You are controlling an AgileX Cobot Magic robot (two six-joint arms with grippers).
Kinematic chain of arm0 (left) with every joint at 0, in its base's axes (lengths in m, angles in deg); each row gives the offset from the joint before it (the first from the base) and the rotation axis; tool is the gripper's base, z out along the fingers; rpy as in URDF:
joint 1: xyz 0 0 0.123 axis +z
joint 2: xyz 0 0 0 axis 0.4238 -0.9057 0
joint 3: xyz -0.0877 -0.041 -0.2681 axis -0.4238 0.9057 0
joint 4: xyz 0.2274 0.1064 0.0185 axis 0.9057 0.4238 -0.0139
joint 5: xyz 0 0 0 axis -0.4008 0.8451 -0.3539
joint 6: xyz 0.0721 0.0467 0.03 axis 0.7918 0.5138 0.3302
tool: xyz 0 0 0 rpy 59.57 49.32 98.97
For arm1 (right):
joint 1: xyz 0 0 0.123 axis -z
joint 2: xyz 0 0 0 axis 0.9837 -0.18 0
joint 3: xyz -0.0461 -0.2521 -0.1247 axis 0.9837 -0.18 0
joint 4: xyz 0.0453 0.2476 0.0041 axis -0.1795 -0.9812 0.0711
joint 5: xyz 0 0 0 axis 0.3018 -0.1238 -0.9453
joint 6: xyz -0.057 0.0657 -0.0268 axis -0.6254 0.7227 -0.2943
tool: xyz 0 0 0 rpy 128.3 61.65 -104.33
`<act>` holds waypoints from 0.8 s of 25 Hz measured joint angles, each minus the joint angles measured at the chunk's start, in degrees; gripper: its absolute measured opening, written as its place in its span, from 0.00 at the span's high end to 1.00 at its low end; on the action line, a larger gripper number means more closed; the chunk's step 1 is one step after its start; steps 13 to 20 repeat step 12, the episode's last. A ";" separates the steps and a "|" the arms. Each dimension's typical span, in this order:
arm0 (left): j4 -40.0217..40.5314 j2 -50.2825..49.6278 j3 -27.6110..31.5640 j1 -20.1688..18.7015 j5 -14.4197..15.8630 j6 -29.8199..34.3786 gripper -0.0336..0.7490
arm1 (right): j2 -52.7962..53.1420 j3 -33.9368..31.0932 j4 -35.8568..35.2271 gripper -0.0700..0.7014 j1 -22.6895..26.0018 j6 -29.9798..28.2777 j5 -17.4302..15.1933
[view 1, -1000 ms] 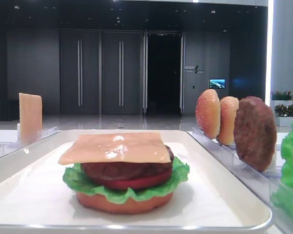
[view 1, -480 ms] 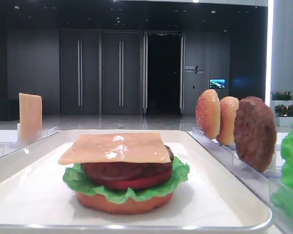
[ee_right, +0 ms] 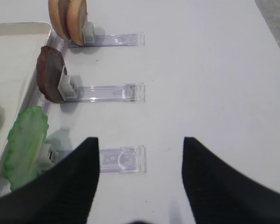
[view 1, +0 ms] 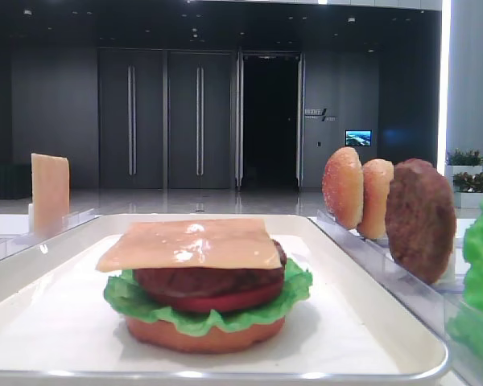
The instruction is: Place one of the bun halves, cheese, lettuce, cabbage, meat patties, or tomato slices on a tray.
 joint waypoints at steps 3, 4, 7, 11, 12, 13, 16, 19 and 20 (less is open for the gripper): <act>0.00 0.00 0.11 0.00 -0.42 0.05 0.38 | 0.00 0.00 0.00 0.38 0.00 0.00 0.00; 0.00 0.00 0.11 0.00 -0.53 0.04 0.38 | 0.00 0.00 0.00 0.38 0.00 0.00 0.00; 0.00 0.00 0.11 0.00 -0.60 0.04 0.38 | 0.00 0.00 0.00 0.38 0.00 0.00 0.00; 0.00 0.00 0.11 0.00 -0.60 0.04 0.38 | 0.00 0.00 0.00 0.38 0.00 0.00 0.00; 0.00 0.00 0.11 0.00 -0.62 0.04 0.38 | 0.00 0.00 0.00 0.38 0.00 0.00 0.00; 0.00 0.00 0.11 0.00 -0.62 0.04 0.38 | 0.00 0.00 0.00 0.38 0.00 0.00 0.00; 0.00 0.00 0.11 0.00 -0.62 0.04 0.38 | 0.00 0.00 0.00 0.38 0.00 0.00 0.00; 0.00 0.00 0.11 0.00 -0.62 0.04 0.38 | 0.00 0.00 0.00 0.38 0.00 0.00 0.00; 0.00 0.00 0.11 0.00 -0.62 0.04 0.38 | 0.00 0.00 0.00 0.38 0.00 0.00 0.00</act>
